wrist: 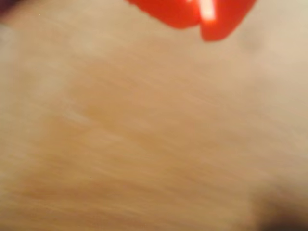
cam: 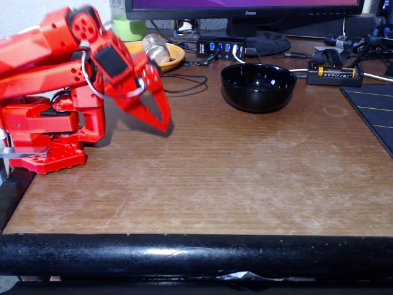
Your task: Ramasse la gomme et mets-la dans le bol.
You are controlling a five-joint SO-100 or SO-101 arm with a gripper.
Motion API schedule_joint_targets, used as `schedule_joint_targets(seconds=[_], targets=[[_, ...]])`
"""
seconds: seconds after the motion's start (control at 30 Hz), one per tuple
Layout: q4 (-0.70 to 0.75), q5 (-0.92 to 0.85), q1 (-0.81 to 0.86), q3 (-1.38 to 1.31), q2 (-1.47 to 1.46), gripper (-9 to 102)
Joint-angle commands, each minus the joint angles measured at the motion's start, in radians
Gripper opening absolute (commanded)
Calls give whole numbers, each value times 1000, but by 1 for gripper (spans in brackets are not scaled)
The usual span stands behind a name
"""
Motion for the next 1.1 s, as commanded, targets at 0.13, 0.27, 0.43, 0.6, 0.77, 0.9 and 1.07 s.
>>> schedule_joint_targets(seconds=[0.13,0.27,0.43,0.6,0.77,0.9,1.07], targets=[[0,44,-32,51,3,-6],[-20,58,-31,54,3,-6],[-20,64,-31,54,3,-6],[-21,78,-29,54,3,-6],[-21,83,-29,55,3,-6],[-21,80,-29,55,3,-6],[-23,75,-29,55,3,-6]])
